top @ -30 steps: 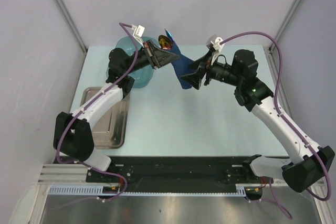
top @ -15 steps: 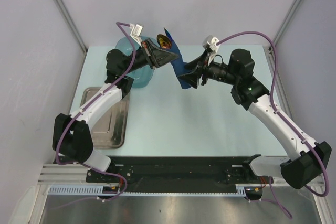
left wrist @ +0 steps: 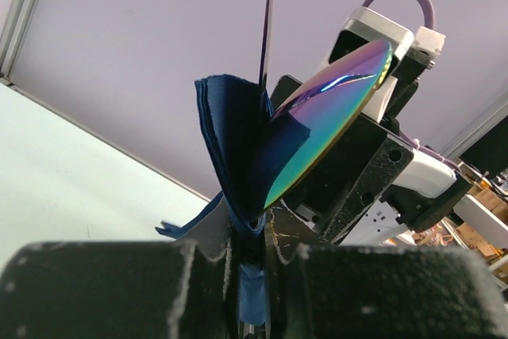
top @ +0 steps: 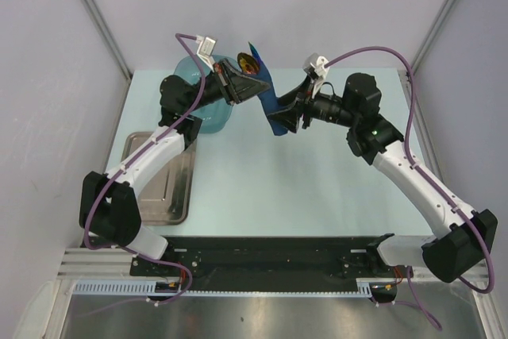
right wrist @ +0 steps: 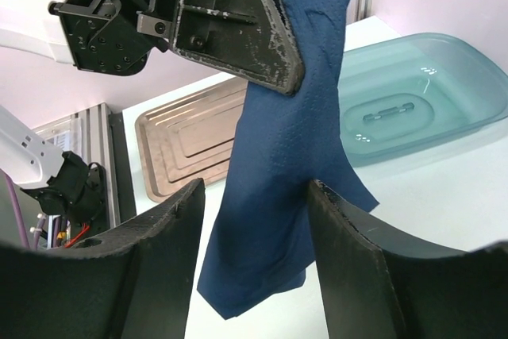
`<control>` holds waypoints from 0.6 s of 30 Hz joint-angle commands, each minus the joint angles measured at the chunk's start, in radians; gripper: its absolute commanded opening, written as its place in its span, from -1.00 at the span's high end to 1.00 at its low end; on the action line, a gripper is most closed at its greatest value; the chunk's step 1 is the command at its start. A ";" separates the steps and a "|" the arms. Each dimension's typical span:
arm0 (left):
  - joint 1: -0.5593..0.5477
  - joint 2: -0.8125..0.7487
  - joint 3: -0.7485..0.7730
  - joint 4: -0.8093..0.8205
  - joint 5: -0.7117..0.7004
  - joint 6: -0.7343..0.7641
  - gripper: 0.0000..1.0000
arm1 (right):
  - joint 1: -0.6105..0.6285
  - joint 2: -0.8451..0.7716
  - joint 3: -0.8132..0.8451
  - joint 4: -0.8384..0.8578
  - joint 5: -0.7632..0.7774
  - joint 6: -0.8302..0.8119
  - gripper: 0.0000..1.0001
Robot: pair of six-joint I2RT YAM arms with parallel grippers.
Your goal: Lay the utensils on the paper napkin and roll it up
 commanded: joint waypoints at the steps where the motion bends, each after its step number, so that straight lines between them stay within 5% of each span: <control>1: -0.015 -0.053 0.008 0.109 0.018 -0.037 1.00 | 0.007 0.016 0.029 0.042 -0.005 0.011 -0.20; 10: -0.024 -0.047 0.012 0.121 0.016 -0.040 1.00 | 0.008 0.025 0.033 0.051 -0.041 0.027 -0.14; 18: -0.030 -0.047 0.005 0.131 0.024 -0.041 1.00 | 0.010 0.028 0.033 0.071 -0.097 0.077 0.38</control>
